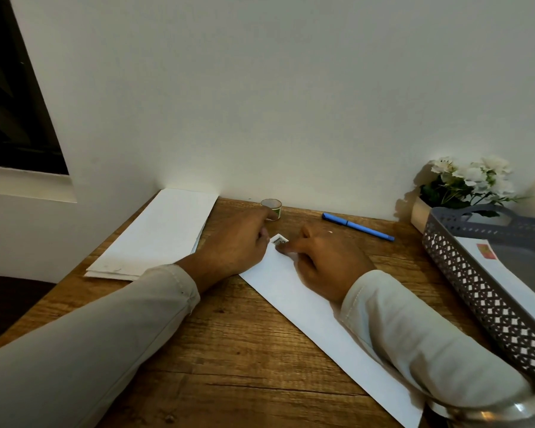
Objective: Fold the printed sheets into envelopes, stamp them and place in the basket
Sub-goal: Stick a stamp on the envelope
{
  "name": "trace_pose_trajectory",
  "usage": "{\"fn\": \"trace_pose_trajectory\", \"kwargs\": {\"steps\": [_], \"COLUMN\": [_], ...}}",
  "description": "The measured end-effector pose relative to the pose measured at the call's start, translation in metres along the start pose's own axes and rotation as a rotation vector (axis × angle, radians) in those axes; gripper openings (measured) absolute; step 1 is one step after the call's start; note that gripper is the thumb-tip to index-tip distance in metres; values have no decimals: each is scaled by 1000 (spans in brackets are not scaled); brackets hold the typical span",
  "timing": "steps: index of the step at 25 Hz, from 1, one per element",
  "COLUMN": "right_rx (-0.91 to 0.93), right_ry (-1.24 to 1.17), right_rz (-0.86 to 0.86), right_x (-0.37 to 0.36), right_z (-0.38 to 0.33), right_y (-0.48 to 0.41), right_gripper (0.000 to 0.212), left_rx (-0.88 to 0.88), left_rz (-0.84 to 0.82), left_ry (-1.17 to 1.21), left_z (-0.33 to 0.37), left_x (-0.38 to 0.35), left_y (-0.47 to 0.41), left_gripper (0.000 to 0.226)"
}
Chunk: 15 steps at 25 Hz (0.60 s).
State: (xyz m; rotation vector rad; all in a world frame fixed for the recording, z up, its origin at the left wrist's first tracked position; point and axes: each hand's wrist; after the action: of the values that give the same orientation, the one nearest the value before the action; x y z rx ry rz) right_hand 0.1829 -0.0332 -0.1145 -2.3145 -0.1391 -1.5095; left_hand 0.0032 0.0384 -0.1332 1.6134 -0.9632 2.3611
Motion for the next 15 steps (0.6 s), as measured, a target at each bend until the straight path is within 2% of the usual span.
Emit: {"fn": "trace_pose_trajectory", "kwargs": {"steps": [4, 12, 15], "right_rx": [-44, -52, -17], "right_ry": [87, 100, 96], "right_rz": [-73, 17, -16], "right_x": [-1, 0, 1], "right_z": [-8, -2, -4], "right_y": [-3, 1, 4], "right_gripper": [46, 36, 39], "left_rx": [-3, 3, -10], "left_rz": [-10, -7, 7], "left_ry": [17, -1, 8], "left_z": [-2, -1, 0], "left_x": [-2, -1, -1], "left_y": [0, 1, 0], "left_gripper": [41, 42, 42]}}
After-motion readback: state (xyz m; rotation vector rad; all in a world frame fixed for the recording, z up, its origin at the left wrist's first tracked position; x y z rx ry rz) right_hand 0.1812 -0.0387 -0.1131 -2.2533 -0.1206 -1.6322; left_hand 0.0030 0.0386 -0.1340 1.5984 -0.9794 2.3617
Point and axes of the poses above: each hand's wrist, its own y-axis away from the middle knuckle, its own x-axis out of the back of the hand, z = x × y, and after that the axes turned 14 degrees about -y, right-handed
